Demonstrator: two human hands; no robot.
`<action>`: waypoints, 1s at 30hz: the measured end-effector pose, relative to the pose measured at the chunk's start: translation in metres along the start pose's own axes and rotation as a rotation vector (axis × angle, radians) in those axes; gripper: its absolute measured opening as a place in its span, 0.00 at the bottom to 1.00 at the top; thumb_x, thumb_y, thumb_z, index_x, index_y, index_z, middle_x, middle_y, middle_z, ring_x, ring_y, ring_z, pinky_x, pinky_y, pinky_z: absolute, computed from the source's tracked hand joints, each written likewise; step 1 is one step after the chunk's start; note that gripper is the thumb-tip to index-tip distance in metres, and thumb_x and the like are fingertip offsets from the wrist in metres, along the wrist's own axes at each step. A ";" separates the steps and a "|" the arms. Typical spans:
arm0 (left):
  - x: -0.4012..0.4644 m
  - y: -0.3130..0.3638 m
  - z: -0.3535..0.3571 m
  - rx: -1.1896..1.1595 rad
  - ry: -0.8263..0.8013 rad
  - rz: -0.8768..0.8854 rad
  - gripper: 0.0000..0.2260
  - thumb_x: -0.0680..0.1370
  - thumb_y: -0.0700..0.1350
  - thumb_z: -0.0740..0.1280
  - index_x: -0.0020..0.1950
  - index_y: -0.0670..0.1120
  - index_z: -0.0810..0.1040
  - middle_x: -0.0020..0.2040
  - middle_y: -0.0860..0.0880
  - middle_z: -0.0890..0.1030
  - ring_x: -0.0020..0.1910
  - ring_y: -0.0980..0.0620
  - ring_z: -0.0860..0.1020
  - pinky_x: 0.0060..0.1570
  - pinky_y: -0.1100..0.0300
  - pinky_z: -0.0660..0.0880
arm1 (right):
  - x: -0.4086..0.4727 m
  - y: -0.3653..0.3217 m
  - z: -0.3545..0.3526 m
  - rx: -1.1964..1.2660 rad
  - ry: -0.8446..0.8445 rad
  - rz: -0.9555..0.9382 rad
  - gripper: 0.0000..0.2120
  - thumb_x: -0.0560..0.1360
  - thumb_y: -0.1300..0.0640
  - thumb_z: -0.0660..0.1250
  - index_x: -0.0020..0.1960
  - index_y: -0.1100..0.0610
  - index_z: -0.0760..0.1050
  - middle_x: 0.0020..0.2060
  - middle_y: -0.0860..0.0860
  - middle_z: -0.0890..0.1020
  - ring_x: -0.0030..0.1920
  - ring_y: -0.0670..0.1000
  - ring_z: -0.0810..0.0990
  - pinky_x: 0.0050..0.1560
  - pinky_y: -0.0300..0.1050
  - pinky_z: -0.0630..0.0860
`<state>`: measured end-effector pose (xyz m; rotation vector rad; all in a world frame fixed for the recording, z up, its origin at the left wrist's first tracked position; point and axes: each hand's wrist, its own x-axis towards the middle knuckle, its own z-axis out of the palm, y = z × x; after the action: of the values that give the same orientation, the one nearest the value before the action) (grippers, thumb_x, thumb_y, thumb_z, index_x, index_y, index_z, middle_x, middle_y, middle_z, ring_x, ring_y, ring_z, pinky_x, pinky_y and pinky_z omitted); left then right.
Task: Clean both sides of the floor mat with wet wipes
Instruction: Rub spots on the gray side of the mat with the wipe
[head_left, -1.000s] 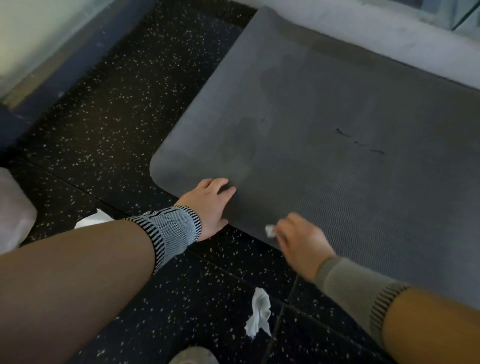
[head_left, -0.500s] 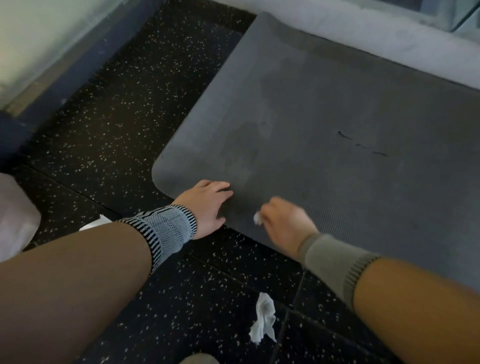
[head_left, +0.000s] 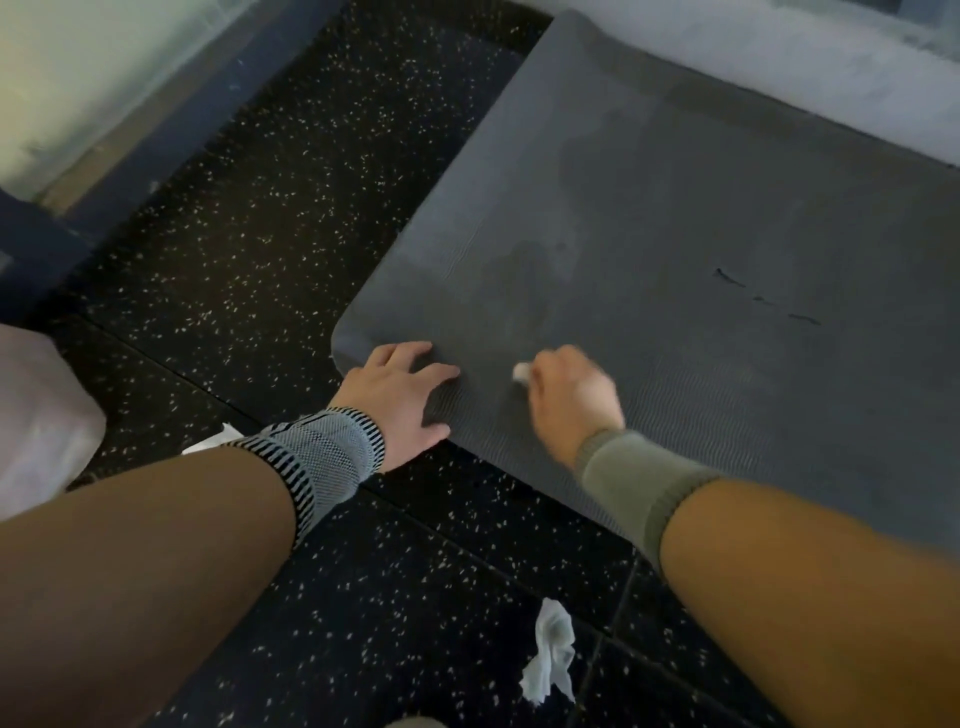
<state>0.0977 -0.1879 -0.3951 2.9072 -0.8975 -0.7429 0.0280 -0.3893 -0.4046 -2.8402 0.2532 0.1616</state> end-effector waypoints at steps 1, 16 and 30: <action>0.000 -0.001 0.000 -0.013 0.003 -0.003 0.30 0.74 0.62 0.66 0.73 0.62 0.60 0.76 0.53 0.55 0.74 0.46 0.55 0.69 0.44 0.63 | -0.016 -0.017 0.006 0.044 -0.092 -0.106 0.06 0.79 0.58 0.60 0.53 0.56 0.74 0.48 0.52 0.75 0.46 0.52 0.75 0.44 0.40 0.67; 0.002 -0.009 0.011 -0.057 0.053 0.023 0.29 0.71 0.65 0.65 0.70 0.66 0.59 0.74 0.55 0.53 0.73 0.47 0.55 0.68 0.42 0.61 | 0.002 -0.016 0.003 -0.064 -0.229 -0.440 0.09 0.79 0.57 0.59 0.55 0.56 0.75 0.51 0.53 0.75 0.52 0.54 0.74 0.52 0.45 0.68; 0.003 -0.013 0.012 -0.068 0.058 0.026 0.24 0.77 0.57 0.61 0.71 0.67 0.59 0.75 0.56 0.53 0.74 0.49 0.54 0.70 0.42 0.59 | 0.037 0.000 -0.010 -0.002 -0.006 -0.003 0.09 0.79 0.57 0.59 0.54 0.57 0.75 0.51 0.54 0.75 0.49 0.55 0.76 0.47 0.45 0.70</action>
<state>0.1011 -0.1773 -0.4090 2.8363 -0.8850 -0.6702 0.0649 -0.3980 -0.4001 -2.8420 0.2478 0.1698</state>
